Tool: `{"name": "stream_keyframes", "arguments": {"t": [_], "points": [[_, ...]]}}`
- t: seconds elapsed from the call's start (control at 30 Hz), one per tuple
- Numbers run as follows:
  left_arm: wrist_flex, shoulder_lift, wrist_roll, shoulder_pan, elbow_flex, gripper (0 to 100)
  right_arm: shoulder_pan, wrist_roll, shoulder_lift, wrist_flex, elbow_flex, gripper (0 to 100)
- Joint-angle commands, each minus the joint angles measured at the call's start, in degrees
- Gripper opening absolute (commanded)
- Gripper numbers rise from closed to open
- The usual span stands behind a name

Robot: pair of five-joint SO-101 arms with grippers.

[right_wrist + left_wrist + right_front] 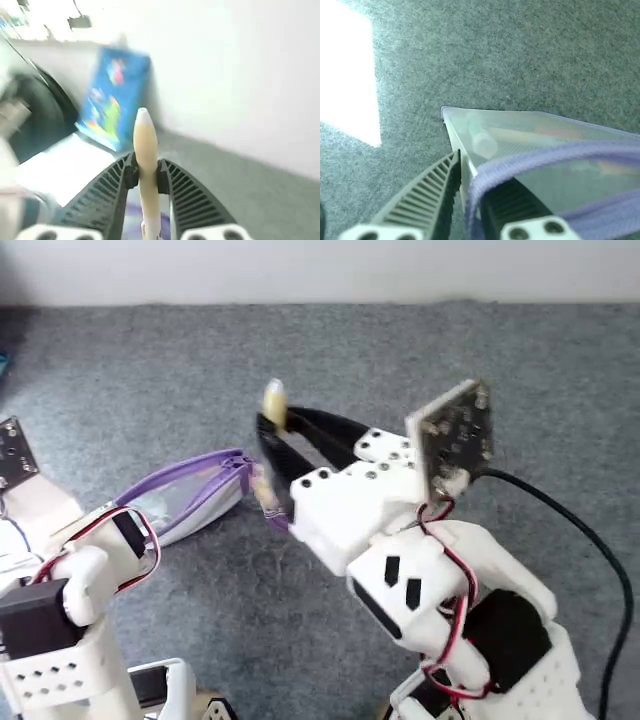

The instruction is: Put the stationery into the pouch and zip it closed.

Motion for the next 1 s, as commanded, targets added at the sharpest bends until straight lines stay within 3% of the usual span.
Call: {"name": "stream_keyframes", "arguments": {"t": [0.0,0.17,0.57,0.77,0.83,0.97], "points": [[1.0,0.3,0.4,-0.5,0.1,1,-2.6,-1.8,2.1,-10.4,0.0,0.8],[1.0,0.3,0.4,-0.5,0.1,1,-2.8,-3.8,6.5,-16.9,0.2,0.8],[1.0,0.3,0.4,-0.6,0.1,1,-2.8,-6.6,11.6,-12.3,0.5,0.8],[1.0,0.3,0.4,-0.6,0.1,1,-2.9,-6.4,11.1,-13.1,11.1,1.2],[1.0,0.3,0.4,-0.6,0.1,1,-3.8,-6.3,11.2,-12.5,13.0,6.1],[1.0,0.3,0.4,-0.6,0.1,1,-4.3,-6.2,10.9,-12.4,12.5,28.0]]}}
